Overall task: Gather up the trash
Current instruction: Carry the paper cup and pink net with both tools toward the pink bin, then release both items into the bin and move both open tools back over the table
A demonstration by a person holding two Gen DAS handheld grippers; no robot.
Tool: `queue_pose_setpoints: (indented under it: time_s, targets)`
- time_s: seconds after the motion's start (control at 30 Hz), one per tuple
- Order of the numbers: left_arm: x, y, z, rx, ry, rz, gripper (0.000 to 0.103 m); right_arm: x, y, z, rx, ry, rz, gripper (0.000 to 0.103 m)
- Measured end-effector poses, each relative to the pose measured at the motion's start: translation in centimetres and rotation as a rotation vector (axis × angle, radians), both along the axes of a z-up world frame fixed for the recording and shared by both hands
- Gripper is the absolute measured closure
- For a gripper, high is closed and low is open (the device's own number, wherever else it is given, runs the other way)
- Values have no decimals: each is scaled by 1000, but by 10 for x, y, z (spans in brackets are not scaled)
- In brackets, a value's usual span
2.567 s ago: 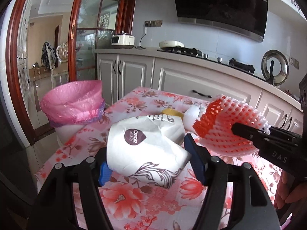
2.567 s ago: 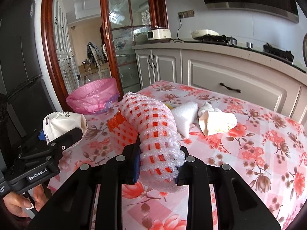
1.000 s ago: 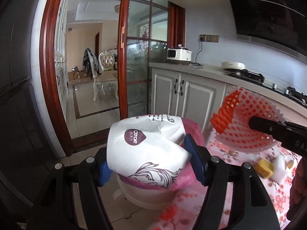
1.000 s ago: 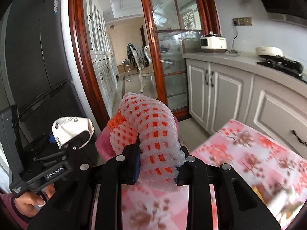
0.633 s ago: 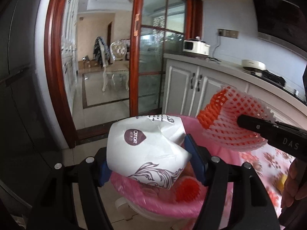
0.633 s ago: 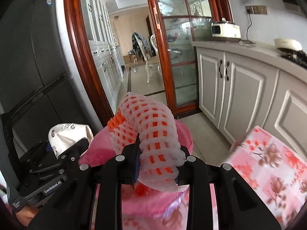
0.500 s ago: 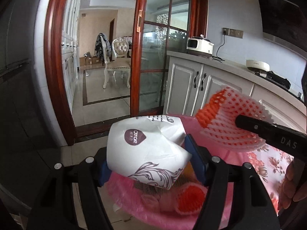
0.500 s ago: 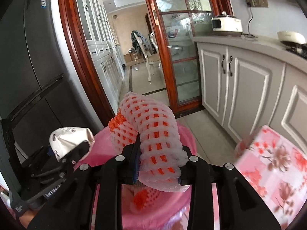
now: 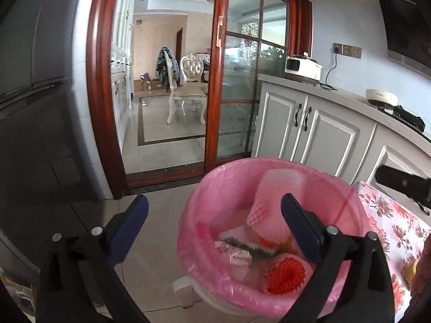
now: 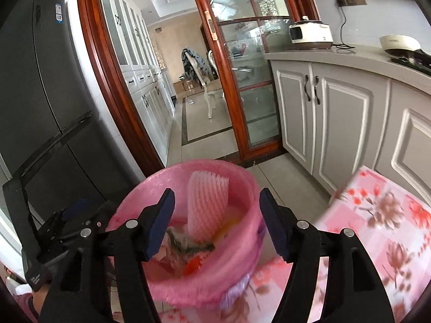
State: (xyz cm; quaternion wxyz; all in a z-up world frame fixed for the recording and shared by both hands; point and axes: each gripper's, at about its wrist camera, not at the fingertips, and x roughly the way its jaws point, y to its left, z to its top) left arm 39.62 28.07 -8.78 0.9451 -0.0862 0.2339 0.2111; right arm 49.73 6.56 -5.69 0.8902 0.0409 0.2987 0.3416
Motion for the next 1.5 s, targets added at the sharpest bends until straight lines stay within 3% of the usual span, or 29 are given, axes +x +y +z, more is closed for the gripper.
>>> queue_pose_setpoints:
  time_s: [0.37,0.57,0.83,1.03,1.2,1.5]
  targets:
    - [-73,-47,29,29,-46,11,5,-113,-67,24,3,-44,-58,35]
    - [-117,-102,28,-22,-44,-100,5,-169,-117,18,1,-40,-131,33]
    - [-148,-195,-6,-59,37,-296,5,-225,-200,-10,-42,-31,-309,29]
    - [-161,-259,-24,-24,67,-411,5,-250,-261,-32,-54,12,-434,29]
    - [-157,-290,-27,-25,52,-445,5,-260,-297,-43,-78,8,-514,29]
    - [-129,-324,-55,-25,134,-474,5,-250,-331,-73,-110,74,-610,29]
